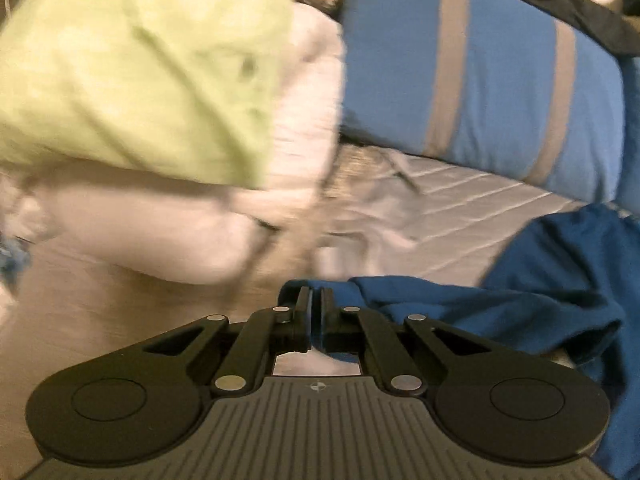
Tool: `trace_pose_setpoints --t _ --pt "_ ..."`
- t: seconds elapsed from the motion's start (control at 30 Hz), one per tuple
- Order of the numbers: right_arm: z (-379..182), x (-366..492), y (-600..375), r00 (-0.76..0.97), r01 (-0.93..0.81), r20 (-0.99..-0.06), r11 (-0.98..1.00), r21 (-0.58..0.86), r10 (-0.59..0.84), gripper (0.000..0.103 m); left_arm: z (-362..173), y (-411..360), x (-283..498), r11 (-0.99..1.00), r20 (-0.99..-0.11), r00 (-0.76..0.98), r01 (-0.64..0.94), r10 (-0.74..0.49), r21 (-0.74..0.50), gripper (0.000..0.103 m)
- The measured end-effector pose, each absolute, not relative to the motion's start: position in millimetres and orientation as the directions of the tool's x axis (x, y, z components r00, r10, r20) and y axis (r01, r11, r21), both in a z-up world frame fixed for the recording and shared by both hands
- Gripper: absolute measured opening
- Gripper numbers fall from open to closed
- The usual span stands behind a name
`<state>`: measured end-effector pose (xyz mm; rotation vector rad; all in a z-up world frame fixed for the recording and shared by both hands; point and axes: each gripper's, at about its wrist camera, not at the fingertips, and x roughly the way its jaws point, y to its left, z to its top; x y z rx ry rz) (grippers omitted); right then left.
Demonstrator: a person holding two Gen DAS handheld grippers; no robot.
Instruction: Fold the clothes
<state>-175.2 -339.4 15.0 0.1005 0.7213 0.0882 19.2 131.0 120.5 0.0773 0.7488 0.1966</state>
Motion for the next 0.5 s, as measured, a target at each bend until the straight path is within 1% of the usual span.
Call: trace_pose_setpoints --t 0.1,0.33,0.5 --pt "15 -176 -340 0.748 -0.046 -0.653 0.991 0.127 0.118 0.103 125 154 7 0.956 -0.641 0.710 -0.198 0.293 0.217 0.004" --pt "15 -177 -338 0.754 -0.044 -0.646 0.991 0.129 0.117 0.103 126 204 -26 0.904 -0.611 0.667 -0.307 0.427 0.297 0.003" --pt "16 -177 -338 0.754 -0.046 -0.647 0.991 0.125 0.117 0.103 94 226 -42 0.887 -0.645 0.610 -0.352 0.461 0.301 0.003"
